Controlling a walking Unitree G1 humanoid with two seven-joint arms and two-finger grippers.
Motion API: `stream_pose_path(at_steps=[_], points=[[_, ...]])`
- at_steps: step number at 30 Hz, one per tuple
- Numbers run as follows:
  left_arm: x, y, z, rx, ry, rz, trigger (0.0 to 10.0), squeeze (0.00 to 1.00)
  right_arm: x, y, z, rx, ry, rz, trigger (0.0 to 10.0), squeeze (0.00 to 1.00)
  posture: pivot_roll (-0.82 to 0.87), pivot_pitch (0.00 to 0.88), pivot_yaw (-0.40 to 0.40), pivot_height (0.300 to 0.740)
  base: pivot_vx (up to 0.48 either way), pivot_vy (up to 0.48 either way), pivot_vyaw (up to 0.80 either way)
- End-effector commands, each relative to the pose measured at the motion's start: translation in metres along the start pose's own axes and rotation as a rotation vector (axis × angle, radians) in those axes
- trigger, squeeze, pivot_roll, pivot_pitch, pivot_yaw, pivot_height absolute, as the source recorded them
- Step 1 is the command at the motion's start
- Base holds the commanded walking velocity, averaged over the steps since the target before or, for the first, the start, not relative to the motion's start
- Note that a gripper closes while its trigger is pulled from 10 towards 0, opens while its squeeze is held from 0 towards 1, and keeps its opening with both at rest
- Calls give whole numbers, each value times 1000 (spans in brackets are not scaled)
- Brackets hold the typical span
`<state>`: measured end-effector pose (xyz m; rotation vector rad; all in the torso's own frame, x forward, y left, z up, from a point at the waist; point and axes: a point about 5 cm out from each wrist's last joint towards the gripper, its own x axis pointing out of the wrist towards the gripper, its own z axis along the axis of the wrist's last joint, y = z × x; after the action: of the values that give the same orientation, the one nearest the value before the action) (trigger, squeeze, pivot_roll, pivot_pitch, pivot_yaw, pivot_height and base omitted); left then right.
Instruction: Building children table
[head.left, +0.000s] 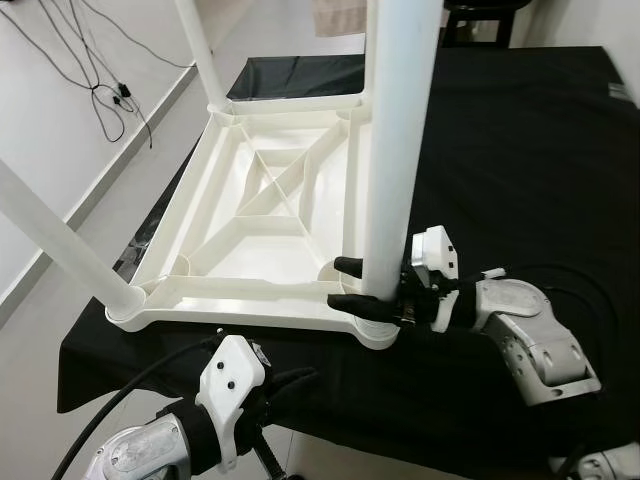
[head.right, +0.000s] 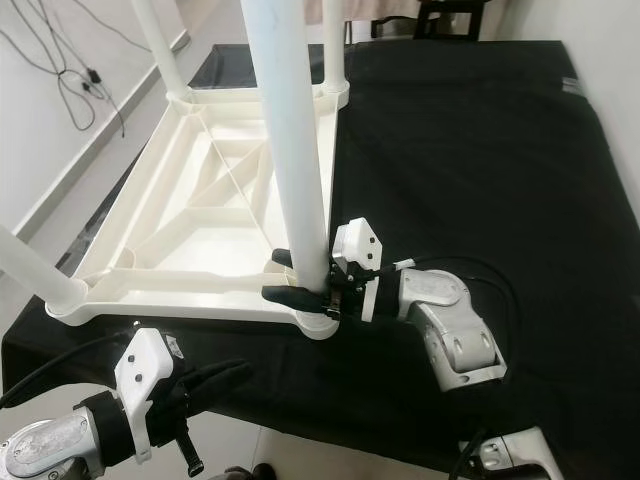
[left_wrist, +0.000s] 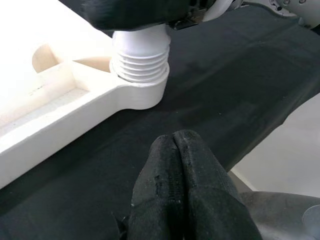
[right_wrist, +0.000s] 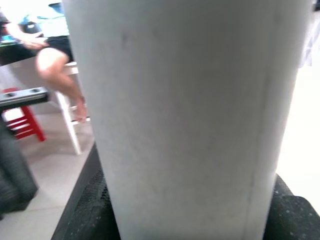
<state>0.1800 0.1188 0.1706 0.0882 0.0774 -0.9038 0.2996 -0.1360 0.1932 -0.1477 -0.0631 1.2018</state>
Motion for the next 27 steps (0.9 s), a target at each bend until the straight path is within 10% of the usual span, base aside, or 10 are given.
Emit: stream_pose_path(at_steps=[1, 6, 8, 13, 17, 25, 27], points=[[-2, -2, -2, -9, 21, -12, 10000, 0, -3, 8, -40, 203, 110, -84, 10000, 0, 79, 257, 99, 740, 0, 0, 0], [-2, -3, -3, -10, 21, -12, 10000, 0, -5, 11, -42, 176, 157, -176, 10000, 0, 74, 259, 82, 740, 0, 0, 0], [-3, -3, -3, -10, 18, 0, 10000, 0, -8, 22, -42, 145, 277, -648, 10000, 0, 61, 258, 59, 740, 0, 0, 0], [-1, -2, -4, -14, 12, 13, 10000, 0, 5, 55, -29, 243, 240, -1030, 10000, 0, 43, 253, 72, 740, 0, 0, 0], [6, 1, -5, -12, -2, 5, 10000, 0, 30, 54, -38, 278, 211, -1099, 10000, 0, 32, 223, 77, 740, 0, 0, 0], [12, 4, -6, -12, -22, 24, 10000, 0, 29, 49, -38, 265, 269, -1169, 10000, 0, 17, 194, 52, 740, 0, 0, 0], [15, 5, -6, -11, -33, 35, 10000, 0, 28, 52, -35, 249, 276, -1170, 10000, 165, 6, 178, 41, 740, 0, 0, 0]])
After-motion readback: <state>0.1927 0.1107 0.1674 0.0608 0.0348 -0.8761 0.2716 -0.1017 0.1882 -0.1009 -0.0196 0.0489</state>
